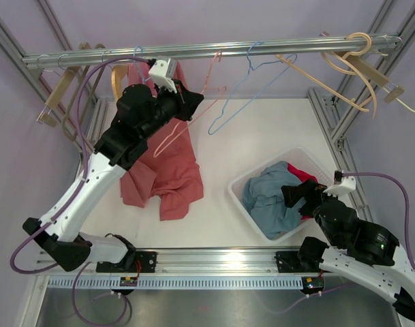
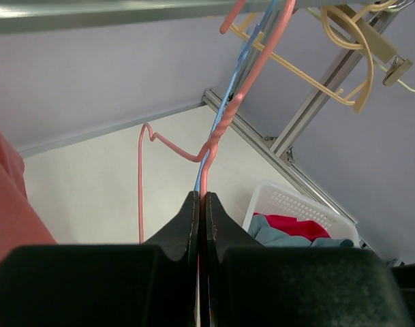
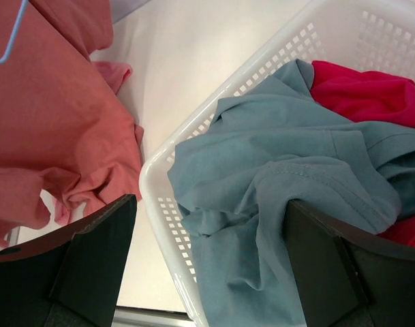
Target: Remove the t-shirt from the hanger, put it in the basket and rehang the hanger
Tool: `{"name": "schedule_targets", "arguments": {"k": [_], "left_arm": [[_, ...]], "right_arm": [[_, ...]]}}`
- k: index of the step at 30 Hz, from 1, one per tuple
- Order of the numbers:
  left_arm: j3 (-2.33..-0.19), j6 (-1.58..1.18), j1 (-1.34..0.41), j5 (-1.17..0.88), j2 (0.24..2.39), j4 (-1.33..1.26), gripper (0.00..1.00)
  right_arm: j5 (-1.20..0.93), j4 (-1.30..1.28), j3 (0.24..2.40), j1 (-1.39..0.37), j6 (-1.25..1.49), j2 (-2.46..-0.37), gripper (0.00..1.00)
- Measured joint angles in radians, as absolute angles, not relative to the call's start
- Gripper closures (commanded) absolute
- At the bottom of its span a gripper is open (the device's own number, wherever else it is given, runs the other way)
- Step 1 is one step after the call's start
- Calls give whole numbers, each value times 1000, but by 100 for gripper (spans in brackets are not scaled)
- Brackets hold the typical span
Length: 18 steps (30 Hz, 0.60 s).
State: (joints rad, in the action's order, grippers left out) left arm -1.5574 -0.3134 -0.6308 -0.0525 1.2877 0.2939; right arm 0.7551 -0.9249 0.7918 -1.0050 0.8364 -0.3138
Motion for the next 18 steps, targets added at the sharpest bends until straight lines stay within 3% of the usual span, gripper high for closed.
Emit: {"name": "schedule_targets", "arguments": {"k": [18], "left_arm": [[-1711,-314,-617,-75,1443,223,100]], "right_arm": [[711,-879,757,-1005,803,-329,7]]}}
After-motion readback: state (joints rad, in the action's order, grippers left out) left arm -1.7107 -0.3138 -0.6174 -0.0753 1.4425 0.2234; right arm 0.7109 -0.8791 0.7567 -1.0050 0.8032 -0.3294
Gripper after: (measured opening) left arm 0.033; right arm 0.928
